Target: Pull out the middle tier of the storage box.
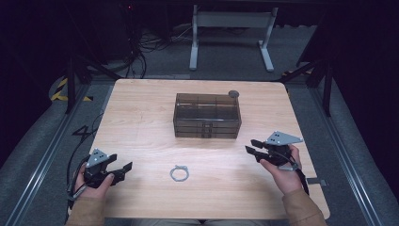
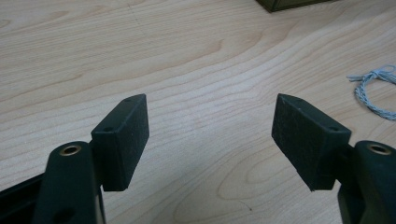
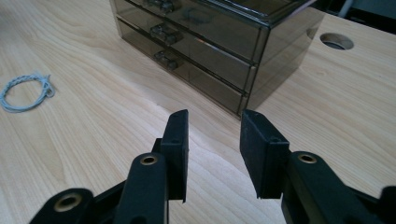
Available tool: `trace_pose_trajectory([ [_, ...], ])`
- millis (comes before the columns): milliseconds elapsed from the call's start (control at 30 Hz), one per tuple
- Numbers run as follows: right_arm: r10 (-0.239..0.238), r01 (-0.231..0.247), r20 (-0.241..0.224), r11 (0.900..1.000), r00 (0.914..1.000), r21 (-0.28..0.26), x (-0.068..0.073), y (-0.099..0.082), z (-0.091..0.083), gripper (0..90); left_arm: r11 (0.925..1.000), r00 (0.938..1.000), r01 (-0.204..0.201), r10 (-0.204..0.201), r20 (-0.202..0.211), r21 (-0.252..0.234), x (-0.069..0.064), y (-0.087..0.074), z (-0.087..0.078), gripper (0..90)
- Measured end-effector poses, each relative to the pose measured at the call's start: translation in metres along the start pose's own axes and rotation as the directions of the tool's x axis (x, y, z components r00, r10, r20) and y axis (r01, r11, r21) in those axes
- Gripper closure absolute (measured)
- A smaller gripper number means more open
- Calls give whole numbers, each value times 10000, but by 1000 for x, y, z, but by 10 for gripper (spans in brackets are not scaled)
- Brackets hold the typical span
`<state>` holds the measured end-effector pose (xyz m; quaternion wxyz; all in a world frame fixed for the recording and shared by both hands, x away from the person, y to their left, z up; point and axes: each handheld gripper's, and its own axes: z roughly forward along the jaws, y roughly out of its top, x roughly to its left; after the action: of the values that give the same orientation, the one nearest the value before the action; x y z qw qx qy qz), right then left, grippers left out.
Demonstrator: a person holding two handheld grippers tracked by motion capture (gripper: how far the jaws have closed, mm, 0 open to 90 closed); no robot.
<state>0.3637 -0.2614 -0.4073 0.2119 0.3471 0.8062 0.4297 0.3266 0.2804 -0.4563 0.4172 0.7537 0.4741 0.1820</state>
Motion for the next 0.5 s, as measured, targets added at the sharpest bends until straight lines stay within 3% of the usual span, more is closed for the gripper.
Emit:
trace_pose_trajectory([
  [33, -145, 144, -252, 9999, 9996, -25, 0, 0, 1, 628, 10000, 10000, 3, -3, -4, 17, 0, 0, 0, 286],
  [133, -193, 191, -421, 9998, 9989, -43, 0, 0, 1, 625, 10000, 10000, 28, -28, 2, 16, 0, 0, 0, 286],
  [267, -656, 625, -1030, 9975, 9925, -332, 2, -1, 1, 617, 10000, 10000, -23, 23, 1, 44, -1, 0, 1, 286],
  [367, -1201, 1078, -1884, 9914, 9747, -743, 1, -2, 2, 605, 10000, 10000, -9, 9, 13, 47, -1, 0, 1, 285],
  [400, -1201, 1078, -1884, 9914, 9747, -743, 1, -2, 2, 605, 10000, 10000, -9, 9, 13, 47, -1, 0, 1, 285],
  [433, -1430, 1266, -2166, 9881, 9657, -878, 0, -4, 2, 604, 10000, 10000, -16, 16, -3, 50, -1, 0, 1, 285],
  [500, -1569, 1393, -2333, 9861, 9597, -904, 0, -6, 3, 606, 10000, 10000, -15, 15, -7, 48, -1, 0, 1, 285],
])
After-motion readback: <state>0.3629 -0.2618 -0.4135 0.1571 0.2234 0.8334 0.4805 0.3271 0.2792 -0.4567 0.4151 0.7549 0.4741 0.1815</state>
